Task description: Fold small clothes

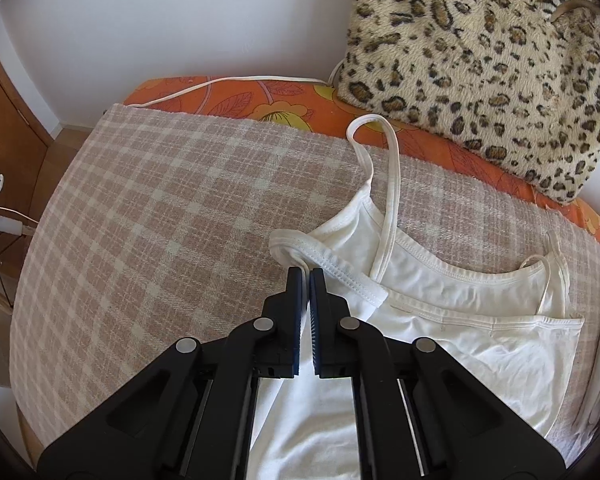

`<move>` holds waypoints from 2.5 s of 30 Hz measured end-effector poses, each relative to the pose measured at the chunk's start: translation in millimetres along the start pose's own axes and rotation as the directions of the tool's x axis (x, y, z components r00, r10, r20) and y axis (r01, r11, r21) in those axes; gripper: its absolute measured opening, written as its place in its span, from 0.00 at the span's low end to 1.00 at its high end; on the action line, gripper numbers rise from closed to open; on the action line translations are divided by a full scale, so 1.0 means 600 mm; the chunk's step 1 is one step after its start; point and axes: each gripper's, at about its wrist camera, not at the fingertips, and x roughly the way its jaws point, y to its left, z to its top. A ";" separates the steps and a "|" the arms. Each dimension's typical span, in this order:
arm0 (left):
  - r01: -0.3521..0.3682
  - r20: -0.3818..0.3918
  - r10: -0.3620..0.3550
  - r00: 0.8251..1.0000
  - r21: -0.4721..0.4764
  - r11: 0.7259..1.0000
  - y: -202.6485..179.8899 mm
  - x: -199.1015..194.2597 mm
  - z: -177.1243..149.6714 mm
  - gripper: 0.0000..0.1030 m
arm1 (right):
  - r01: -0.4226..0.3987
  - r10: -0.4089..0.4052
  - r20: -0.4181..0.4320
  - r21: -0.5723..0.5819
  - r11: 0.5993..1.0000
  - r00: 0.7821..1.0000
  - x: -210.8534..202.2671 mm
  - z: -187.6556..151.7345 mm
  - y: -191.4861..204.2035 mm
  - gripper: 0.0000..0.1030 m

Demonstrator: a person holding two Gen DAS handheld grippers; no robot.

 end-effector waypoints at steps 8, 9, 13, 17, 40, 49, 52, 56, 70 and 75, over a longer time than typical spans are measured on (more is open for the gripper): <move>0.054 -0.031 -0.052 0.998 0.103 0.993 -0.076 0.035 0.006 0.02 | 0.045 -0.046 0.022 0.023 0.999 0.999 -0.025 -0.010 -0.074 0.04; 0.058 -0.037 -0.054 0.998 0.112 0.992 -0.082 0.040 0.005 0.02 | 0.046 -0.047 0.022 0.032 0.998 0.999 -0.026 -0.012 -0.081 0.04; 0.079 -0.074 -0.071 0.995 0.110 0.991 -0.097 0.062 0.002 0.02 | 0.048 -0.049 0.013 0.056 0.997 0.999 -0.019 -0.024 -0.113 0.04; 0.155 -0.121 -0.148 0.982 0.051 0.987 -0.101 0.082 0.001 0.02 | 0.036 -0.037 0.008 0.084 0.996 0.999 -0.007 -0.032 -0.136 0.04; 0.182 -0.044 -0.179 0.983 0.063 0.981 -0.051 -0.006 0.005 0.33 | -0.092 0.083 0.058 0.172 0.981 0.995 -0.125 -0.139 -0.204 0.45; 0.055 -0.071 -0.043 0.997 0.182 0.982 -0.047 0.015 -0.002 0.33 | -0.309 0.301 0.071 0.275 0.910 0.951 -0.214 -0.344 -0.230 0.45; 0.047 -0.115 -0.014 0.993 0.292 0.955 -0.072 0.029 -0.025 0.33 | -0.333 0.320 0.092 0.298 0.895 0.943 -0.232 -0.385 -0.236 0.45; 0.097 -0.141 -0.041 0.989 0.414 0.905 -0.119 0.033 -0.057 0.33 | -0.362 0.325 0.161 0.359 0.860 0.932 -0.257 -0.394 -0.268 0.45; 0.199 -0.215 -0.118 0.969 0.410 0.890 -0.124 0.022 -0.069 0.46 | -0.377 0.344 0.155 0.352 0.857 0.926 -0.253 -0.439 -0.271 0.45; 0.094 -0.171 -0.028 0.985 0.391 0.916 -0.090 0.040 -0.053 0.46 | -0.402 0.390 0.101 0.292 0.868 0.915 -0.231 -0.448 -0.230 0.45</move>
